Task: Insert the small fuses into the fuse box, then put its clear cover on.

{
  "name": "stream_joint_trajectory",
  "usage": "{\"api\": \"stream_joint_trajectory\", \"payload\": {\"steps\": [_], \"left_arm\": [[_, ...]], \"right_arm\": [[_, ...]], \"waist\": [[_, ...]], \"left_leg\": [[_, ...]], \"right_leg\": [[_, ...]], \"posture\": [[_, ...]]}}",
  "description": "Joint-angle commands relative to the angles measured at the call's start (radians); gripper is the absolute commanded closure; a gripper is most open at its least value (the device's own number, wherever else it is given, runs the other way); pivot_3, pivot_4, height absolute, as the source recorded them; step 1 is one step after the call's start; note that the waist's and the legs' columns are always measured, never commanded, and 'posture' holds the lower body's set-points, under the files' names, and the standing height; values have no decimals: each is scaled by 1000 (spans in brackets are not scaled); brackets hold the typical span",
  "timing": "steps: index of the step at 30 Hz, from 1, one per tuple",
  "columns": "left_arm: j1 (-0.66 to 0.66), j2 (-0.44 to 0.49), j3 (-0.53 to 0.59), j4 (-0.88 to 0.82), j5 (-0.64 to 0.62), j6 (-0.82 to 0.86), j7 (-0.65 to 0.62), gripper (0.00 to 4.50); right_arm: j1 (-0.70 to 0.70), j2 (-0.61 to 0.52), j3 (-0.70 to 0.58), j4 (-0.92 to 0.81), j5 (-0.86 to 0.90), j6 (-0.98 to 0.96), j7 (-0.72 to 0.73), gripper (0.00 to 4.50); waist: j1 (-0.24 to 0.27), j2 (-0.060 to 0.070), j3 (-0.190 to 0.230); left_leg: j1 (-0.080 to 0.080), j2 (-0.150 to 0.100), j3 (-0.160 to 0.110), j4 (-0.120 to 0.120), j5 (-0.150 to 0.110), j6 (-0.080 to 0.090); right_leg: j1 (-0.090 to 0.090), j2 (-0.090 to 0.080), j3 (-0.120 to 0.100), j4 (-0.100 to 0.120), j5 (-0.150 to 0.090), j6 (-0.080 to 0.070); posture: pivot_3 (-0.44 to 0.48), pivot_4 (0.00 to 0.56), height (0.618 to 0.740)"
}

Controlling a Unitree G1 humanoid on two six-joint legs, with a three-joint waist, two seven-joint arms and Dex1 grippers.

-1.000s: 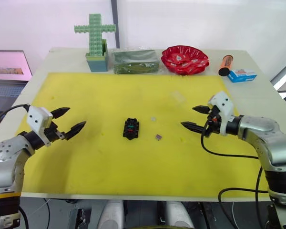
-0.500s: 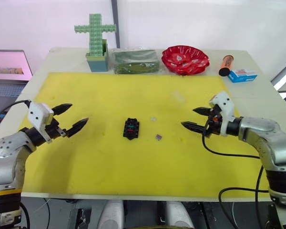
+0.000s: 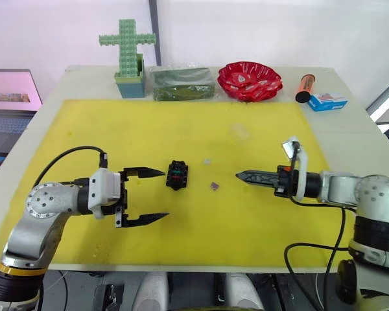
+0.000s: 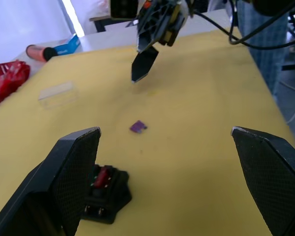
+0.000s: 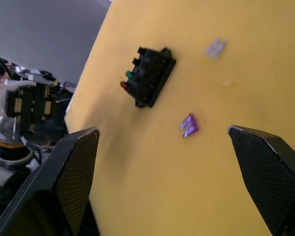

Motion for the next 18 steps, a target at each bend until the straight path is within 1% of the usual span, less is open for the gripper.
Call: {"api": "stream_joint_trajectory", "payload": {"steps": [1, 3, 6, 8, 13, 18], "left_arm": [[-2, -13, -1, 20, 1, -52, -16, 0], [-11, -27, -7, 33, 5, -62, -5, 0], [-16, -38, -17, 49, 19, -75, 0, 0], [-13, -43, -21, 52, 24, -77, 4, 0], [-7, -52, -25, 35, 33, -79, 29, 0], [-5, -52, -27, 30, 41, -90, 36, 0]], "right_arm": [[-63, 23, 29, 66, 5, 19, 1, 38], [-89, 34, 43, 112, 5, 19, 9, 38], [-108, 32, 89, 151, -5, 17, 23, 633], [-110, 27, 125, 157, -11, 3, 38, 1250], [-109, 10, 195, 181, -55, -51, 55, 1250], [-111, 1, 229, 217, -76, -78, 77, 1250]], "waist": [[0, 0, 0], [1, 0, 0], [2, 0, 0], [1, 0, 0], [0, 0, 0], [0, 0, 0]], "left_leg": [[0, 0, 0, 0, 0, 0], [0, 0, 0, 0, 0, 0], [0, 0, 0, 1, 0, 0], [0, 0, 0, 1, 0, 0], [0, 0, -1, 1, 0, 0], [0, 0, -1, 1, 0, 0]], "right_leg": [[0, 0, 0, 0, 0, 0], [0, 0, 0, 0, 0, 0], [0, 0, 0, 0, 0, 1], [1, 0, 0, 0, 0, 1], [0, 1, 0, 1, 1, 2], [0, 1, 0, 1, 1, 2]], "posture": [[0, 150, 740], [0, 150, 740], [0, 150, 740], [0, 150, 740], [0, 150, 740], [0, 150, 740]]}}
